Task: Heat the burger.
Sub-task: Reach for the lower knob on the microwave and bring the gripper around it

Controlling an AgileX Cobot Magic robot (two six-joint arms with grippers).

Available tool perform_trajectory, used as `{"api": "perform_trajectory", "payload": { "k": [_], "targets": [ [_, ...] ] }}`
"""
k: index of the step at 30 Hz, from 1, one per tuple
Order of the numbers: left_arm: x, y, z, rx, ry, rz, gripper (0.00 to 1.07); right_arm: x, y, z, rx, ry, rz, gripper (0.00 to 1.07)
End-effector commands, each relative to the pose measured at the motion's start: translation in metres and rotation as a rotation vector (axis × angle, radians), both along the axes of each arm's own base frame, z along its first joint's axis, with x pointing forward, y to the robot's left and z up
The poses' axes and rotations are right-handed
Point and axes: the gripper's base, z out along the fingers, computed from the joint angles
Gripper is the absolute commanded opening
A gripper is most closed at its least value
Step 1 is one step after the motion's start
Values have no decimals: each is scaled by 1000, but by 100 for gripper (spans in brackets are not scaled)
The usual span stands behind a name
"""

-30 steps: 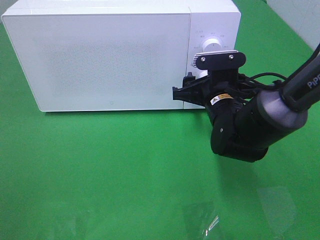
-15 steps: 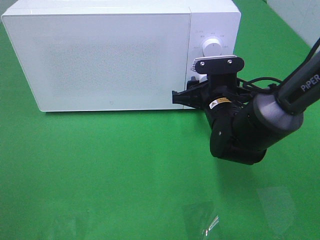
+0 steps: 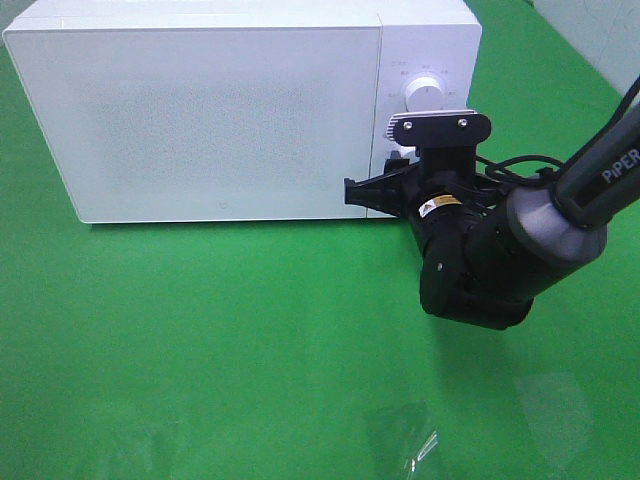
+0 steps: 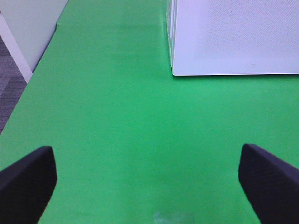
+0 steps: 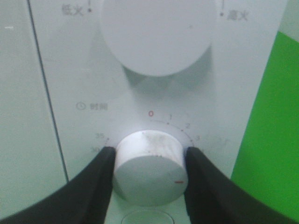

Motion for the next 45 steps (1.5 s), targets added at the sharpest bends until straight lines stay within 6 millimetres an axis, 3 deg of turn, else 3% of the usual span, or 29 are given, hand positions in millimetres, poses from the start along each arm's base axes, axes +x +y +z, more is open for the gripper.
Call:
{"api": "perform_trajectory", "payload": {
  "k": [1,2,3,5,6,9,10,11,12,14,15,16,19,20,22,32,37,39,40,41,42,43,44,45],
  "targets": [
    [-2,-1,0,-3,-23,-3,98,6,0,9,111,-48,-9,0],
    [-2,-1,0,-3,-23,-3,98,6,0,8,237,-42,-20,0],
    [-2,-1,0,-3,-23,-3,98,6,0,8,237,-42,-20,0],
    [-2,-1,0,-3,-23,-3,98,6,0,6,476,-19,-42,0],
    [-2,-1,0,-3,-23,-3,98,6,0,6,476,-19,-42,0],
    [-2,-1,0,-3,-23,-3,98,5,1,4,753,7,-71,0],
    [-2,-1,0,-3,-23,-3,98,5,1,4,753,7,-71,0],
    [-2,-1,0,-3,-23,-3,98,5,2,4,924,9,-80,0],
    [-2,-1,0,-3,-23,-3,98,5,2,4,924,9,-80,0],
    [-2,-1,0,-3,-23,-3,98,5,3,6,1337,0,-115,0],
    [-2,-1,0,-3,-23,-3,98,5,3,6,1337,0,-115,0],
    [-2,-1,0,-3,-23,-3,98,5,3,5,1489,3,-134,0],
    [-2,-1,0,-3,-23,-3,98,5,3,5,1544,5,-142,0],
    [-2,-1,0,-3,-23,-3,98,5,3,5,1658,12,-158,0],
    [-2,-1,0,-3,-23,-3,98,5,3,5,1718,11,-165,0],
    [-2,-1,0,-3,-23,-3,98,5,2,5,1679,5,-168,1],
    [-2,-1,0,-3,-23,-3,98,5,0,4,1676,-8,-189,9],
    [-2,-1,0,-3,-23,-3,98,5,0,4,1671,-8,-189,15],
    [-2,-1,0,-3,-23,-3,98,5,0,4,1657,-12,-191,23],
    [-2,-1,0,-3,-23,-3,98,5,0,4,1657,-12,-191,23],
    [-2,-1,0,-3,-23,-3,98,5,-2,4,1634,-24,-206,36],
    [-2,-1,0,-3,-23,-3,98,5,-2,4,1634,-24,-206,36],
    [-2,-1,0,-3,-23,-3,98,5,-4,3,1621,-33,-222,48],
    [-2,-1,0,-3,-23,-3,98,5,-4,3,1621,-33,-222,48]
  ]
}}
